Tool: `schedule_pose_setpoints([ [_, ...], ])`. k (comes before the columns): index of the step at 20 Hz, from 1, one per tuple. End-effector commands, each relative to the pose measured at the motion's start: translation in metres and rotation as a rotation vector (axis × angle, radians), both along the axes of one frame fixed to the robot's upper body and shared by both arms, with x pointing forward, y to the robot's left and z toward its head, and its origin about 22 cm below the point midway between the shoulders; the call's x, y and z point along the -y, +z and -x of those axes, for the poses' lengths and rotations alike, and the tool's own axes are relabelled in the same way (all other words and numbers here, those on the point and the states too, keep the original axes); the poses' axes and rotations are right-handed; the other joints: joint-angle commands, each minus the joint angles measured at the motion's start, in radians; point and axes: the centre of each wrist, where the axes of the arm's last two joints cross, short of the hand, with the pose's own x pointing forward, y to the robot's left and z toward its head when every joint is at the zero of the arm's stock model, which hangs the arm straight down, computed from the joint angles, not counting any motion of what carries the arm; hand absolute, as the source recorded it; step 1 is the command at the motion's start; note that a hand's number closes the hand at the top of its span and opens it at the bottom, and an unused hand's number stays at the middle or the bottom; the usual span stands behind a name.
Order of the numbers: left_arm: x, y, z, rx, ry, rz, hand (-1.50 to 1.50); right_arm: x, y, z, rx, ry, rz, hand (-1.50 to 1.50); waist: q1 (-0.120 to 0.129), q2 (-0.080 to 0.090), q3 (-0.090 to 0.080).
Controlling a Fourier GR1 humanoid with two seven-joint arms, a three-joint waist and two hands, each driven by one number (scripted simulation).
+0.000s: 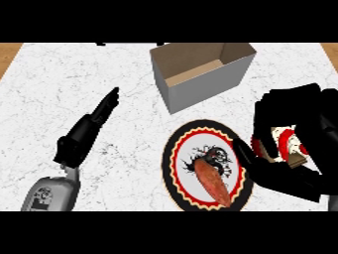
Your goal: Pick the cupcake from the plate and place it in the cardboard box
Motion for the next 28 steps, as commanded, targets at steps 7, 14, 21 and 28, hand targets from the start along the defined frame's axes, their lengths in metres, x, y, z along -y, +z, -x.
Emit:
schedule_pose_setpoints([
  [7, 0.0, 0.006, 0.005, -0.01, -0.011, 0.002, 0.0, -0.024, 0.024, -0.076, -0.046, -0.042, -0.032, 1.5, 0.007, 0.002, 0.0],
  [14, 0.003, 0.011, -0.013, 0.013, -0.008, -0.016, 0.0, -0.017, 0.015, -0.124, -0.049, -0.088, -0.092, 1.5, 0.004, 0.003, 0.0],
  [21, -0.007, 0.007, -0.002, 0.007, -0.003, -0.004, 0.0, -0.062, 0.007, -0.165, -0.013, -0.136, 0.016, 1.5, 0.015, 0.005, 0.0],
  [28, 0.009, 0.006, 0.002, 0.004, -0.029, 0.001, 0.0, -0.052, -0.035, -0.201, -0.052, -0.162, 0.108, 1.5, 0.02, 0.006, 0.0],
])
